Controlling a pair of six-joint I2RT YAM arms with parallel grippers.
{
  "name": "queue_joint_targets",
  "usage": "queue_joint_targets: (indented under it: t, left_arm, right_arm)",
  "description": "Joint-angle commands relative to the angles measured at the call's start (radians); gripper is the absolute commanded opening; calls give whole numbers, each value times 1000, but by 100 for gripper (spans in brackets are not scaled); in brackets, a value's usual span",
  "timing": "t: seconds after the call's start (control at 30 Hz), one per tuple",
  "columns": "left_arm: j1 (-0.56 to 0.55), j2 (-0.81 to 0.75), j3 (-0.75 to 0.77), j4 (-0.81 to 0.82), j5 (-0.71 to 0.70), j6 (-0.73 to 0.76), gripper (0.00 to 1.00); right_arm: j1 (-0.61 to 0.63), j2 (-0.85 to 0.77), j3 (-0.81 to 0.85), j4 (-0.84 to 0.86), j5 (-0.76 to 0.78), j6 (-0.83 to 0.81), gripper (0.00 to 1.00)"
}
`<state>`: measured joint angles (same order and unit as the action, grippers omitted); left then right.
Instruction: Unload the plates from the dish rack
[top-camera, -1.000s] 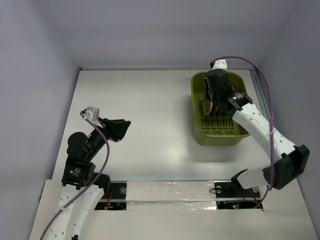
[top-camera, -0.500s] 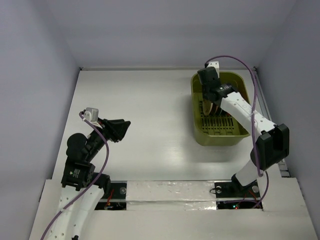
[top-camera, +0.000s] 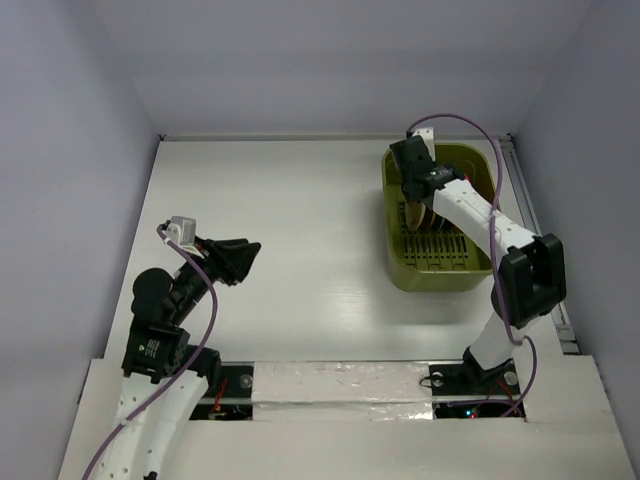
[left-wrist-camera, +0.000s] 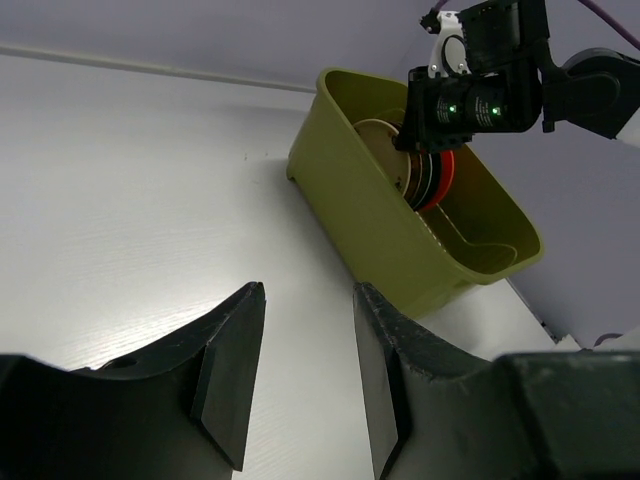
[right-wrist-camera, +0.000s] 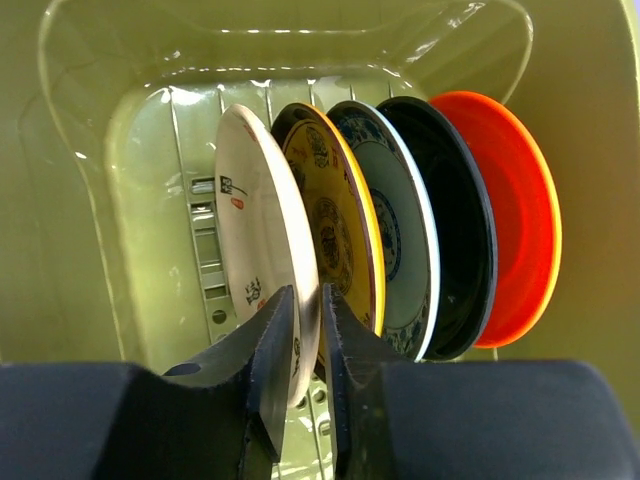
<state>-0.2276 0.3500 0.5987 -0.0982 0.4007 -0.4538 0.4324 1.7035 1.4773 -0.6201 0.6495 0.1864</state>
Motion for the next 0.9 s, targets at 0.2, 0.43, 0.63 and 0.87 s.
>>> queue_joint_targets:
  t: [0.2,0.43,0.63,0.87]
  left_arm:
    - [-3,-14,-10,46,17,1,38]
    - [-3,-19,-8,48,20,1,38]
    - [-3,-22,-10,49,20,1,38]
    - [-3,-26,-11,49,20,1,38]
  right_arm:
    - [-4,25,54,22,53,-5,18]
    - [-4,4,63,14,61,-18,10]
    - [17,-36,80,7,94,-39,6]
    - [45,-51,135,-49,153,-56,5]
